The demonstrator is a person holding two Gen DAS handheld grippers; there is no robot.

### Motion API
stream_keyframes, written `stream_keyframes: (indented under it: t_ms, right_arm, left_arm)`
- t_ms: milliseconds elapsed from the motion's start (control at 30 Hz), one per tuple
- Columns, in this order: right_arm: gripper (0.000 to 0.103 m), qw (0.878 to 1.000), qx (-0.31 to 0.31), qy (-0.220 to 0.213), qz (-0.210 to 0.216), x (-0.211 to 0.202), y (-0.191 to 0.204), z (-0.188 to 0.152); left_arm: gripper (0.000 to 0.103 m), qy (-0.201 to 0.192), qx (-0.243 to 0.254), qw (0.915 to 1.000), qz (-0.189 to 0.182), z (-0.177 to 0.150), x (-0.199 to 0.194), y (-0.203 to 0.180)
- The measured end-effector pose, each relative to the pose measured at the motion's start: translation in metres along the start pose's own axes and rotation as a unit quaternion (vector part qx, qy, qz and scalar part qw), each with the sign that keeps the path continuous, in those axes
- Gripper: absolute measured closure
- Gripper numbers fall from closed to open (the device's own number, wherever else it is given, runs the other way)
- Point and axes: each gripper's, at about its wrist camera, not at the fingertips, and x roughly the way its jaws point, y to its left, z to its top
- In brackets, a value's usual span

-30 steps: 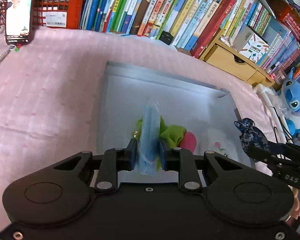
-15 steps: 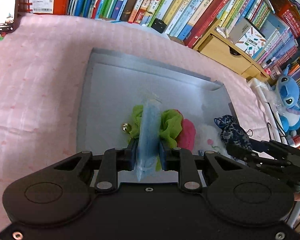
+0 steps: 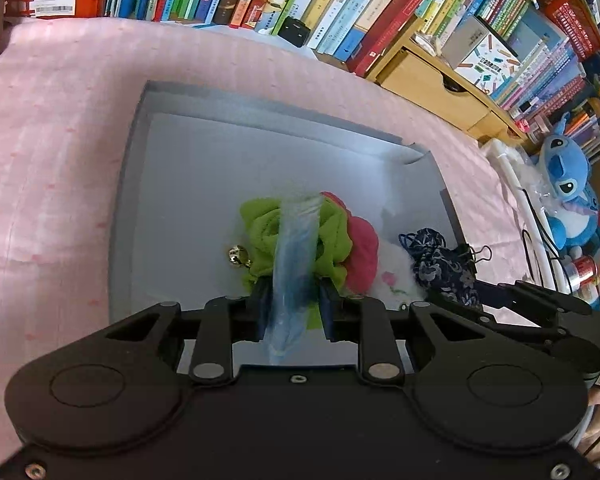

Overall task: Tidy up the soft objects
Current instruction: 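Open the left tool to drop the packet while the right tool releases the pouch into the tray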

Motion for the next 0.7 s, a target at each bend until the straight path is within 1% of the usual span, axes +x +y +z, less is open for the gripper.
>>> stream_keyframes:
  t_ms: [100, 167, 200, 267, 333, 533, 700]
  right_arm:
    - [0.037, 1.0, 0.001, 0.003, 0.003, 0.0, 0.0, -0.001]
    - [0.034, 1.0, -0.001, 0.003, 0.003, 0.0, 0.001, -0.003]
    - [0.029, 1.0, -0.001, 0.003, 0.003, 0.0, 0.001, -0.004]
    - [0.028, 1.0, 0.002, 0.003, 0.004, 0.0, 0.001, -0.004]
    - [0.023, 1.0, 0.004, 0.002, 0.002, -0.001, 0.0, -0.004]
    - [0.017, 1.0, 0.004, -0.002, 0.001, -0.005, 0.002, -0.005]
    - [0.016, 1.0, 0.0, -0.014, -0.004, -0.014, 0.005, -0.004]
  left_arm:
    - [0.067, 0.001, 0.002, 1.0, 0.0, -0.001, -0.001, 0.0]
    - [0.064, -0.001, 0.003, 1.0, 0.004, -0.002, -0.003, 0.0]
    - [0.061, -0.001, 0.004, 1.0, 0.006, -0.001, -0.003, 0.0]
    - [0.055, -0.003, 0.004, 0.9999, 0.009, -0.002, -0.005, 0.001]
    - [0.05, -0.006, 0.006, 0.9999, 0.01, -0.002, -0.008, 0.001]
    - [0.043, -0.015, 0.018, 0.9996, 0.018, -0.005, -0.016, -0.002]
    - [0.038, -0.027, 0.031, 0.9988, 0.027, -0.01, -0.026, -0.005]
